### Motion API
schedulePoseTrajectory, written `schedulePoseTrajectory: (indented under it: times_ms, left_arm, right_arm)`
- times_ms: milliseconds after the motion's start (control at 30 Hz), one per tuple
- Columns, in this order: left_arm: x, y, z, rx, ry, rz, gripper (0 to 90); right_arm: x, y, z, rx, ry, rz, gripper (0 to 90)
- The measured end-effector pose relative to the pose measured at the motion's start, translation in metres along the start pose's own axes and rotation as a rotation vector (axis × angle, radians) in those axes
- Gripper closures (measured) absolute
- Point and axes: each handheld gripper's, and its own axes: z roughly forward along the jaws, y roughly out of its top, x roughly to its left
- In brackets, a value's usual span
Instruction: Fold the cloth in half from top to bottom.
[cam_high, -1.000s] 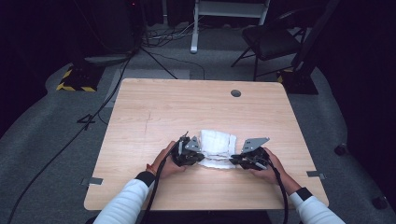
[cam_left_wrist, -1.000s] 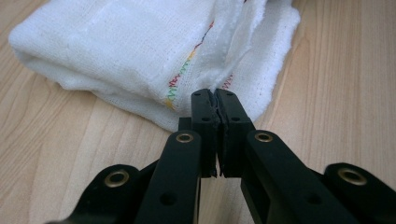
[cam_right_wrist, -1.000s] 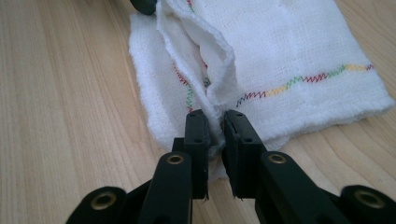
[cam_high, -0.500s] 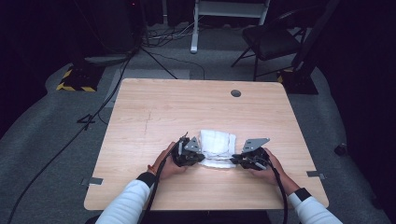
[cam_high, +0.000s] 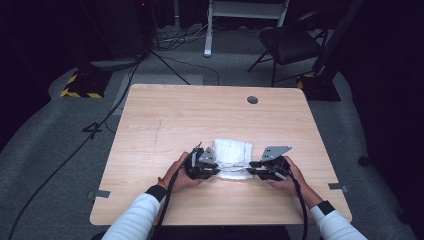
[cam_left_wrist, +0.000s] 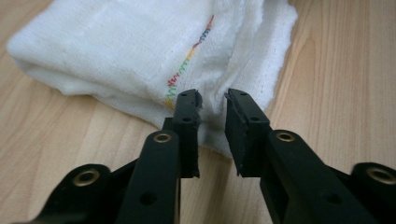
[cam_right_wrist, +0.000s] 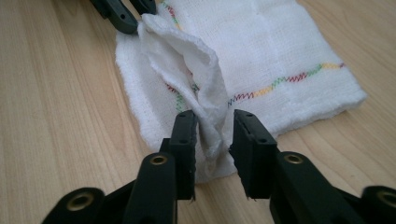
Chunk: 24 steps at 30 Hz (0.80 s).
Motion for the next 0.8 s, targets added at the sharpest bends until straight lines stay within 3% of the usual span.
schedulePoseTrajectory:
  times_ms: [67, 200, 333, 533, 667, 800]
  left_arm:
    - [0.0, 0.003, -0.004, -0.013, 0.001, -0.009, 69.3]
    - [-0.003, 0.007, -0.014, -0.013, 0.026, -0.003, 61.9]
    - [-0.004, 0.008, -0.024, -0.023, 0.058, -0.028, 51.1]
    - [-0.008, 0.003, -0.036, -0.012, 0.112, -0.075, 28.2]
    - [-0.01, -0.002, -0.045, -0.017, 0.135, -0.112, 21.6]
    - [-0.013, -0.005, -0.049, 0.017, 0.181, -0.101, 20.2]
  right_arm:
    - [0.0, 0.002, -0.004, -0.01, 0.01, 0.007, 64.3]
    - [-0.001, 0.006, -0.013, -0.02, -0.01, 0.016, 54.6]
    - [0.0, 0.01, -0.022, -0.028, -0.032, 0.02, 46.0]
    - [0.003, 0.01, -0.031, -0.016, -0.067, 0.031, 33.2]
    - [0.005, 0.007, -0.037, -0.013, -0.088, 0.04, 29.6]
    - [0.008, 0.005, -0.043, -0.003, -0.121, 0.027, 29.5]
